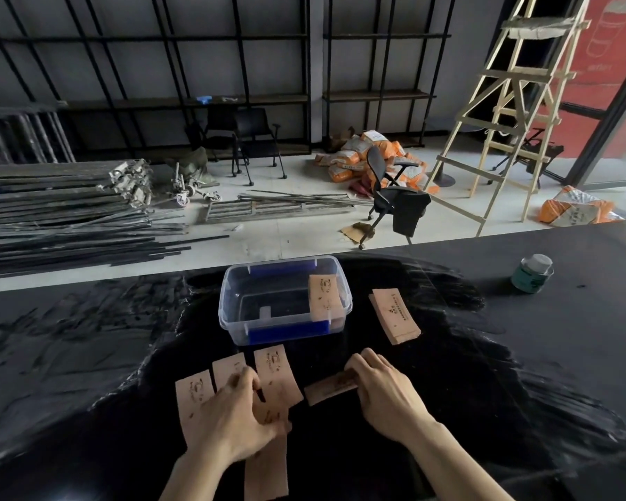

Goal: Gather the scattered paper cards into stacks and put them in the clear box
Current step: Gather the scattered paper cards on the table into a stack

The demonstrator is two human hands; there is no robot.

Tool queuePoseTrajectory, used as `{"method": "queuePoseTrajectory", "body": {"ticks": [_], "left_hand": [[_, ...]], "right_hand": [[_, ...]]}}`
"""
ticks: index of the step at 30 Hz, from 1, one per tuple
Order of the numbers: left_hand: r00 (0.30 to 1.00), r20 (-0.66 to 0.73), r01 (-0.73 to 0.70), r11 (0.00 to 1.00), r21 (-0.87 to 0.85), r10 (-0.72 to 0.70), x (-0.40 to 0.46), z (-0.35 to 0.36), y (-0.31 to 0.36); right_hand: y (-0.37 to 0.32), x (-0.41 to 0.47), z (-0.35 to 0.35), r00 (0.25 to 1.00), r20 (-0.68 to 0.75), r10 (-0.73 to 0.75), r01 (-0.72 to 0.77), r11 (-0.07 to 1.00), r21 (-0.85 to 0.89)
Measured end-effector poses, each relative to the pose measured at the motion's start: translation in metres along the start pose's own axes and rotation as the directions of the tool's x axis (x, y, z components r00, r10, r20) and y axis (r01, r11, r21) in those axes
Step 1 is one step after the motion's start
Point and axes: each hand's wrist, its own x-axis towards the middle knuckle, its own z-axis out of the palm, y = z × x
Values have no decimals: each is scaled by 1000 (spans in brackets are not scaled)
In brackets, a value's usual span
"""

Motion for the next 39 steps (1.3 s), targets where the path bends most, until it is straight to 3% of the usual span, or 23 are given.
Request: {"method": "queuePoseTrajectory", "body": {"ticks": [3, 8, 10, 14, 21, 24, 26, 29, 32, 34, 39], "left_hand": [[994, 62, 82, 987, 141, -92, -7, 0, 3], [992, 64, 99, 988, 119, -107, -14, 4, 17], [995, 50, 83, 997, 3, -83, -16, 5, 16], [993, -117, -36, 955, -293, 1, -13, 2, 8], [980, -129, -199, 841, -503, 154, 4, -2, 21], [975, -94, -217, 799, -560, 199, 6, 5, 37], [975, -167, -217, 751, -624, 143, 8, 9, 44], [938, -327, -102, 809, -578, -115, 14, 14, 41], [907, -356, 103, 938, -331, -226, 23, 14, 36], [918, -299, 201, 955, -219, -262, 29, 11, 38], [938, -71, 299, 897, -326, -338, 45, -1, 45]], "right_hand": [[-13, 6, 3, 999, 14, -36, 36, 999, 24], [-32, 14, 6, 996, 19, -89, 88, 994, 61], [-36, 15, 8, 994, 37, -107, 104, 992, 66], [-39, 14, 12, 989, 70, -132, 127, 989, 71], [-43, 12, 23, 996, 84, -31, 18, 988, 155], [-42, 8, 20, 996, 46, -71, 62, 983, 174], [-37, 7, 17, 995, 7, -103, 100, 982, 159], [-28, 9, 10, 995, -19, -101, 103, 985, 136], [-21, 10, 7, 995, -13, -94, 95, 993, 65], [-17, 12, 5, 996, 9, -86, 86, 996, 30], [-5, 13, 0, 997, 28, -71, 71, 997, -1]]}}
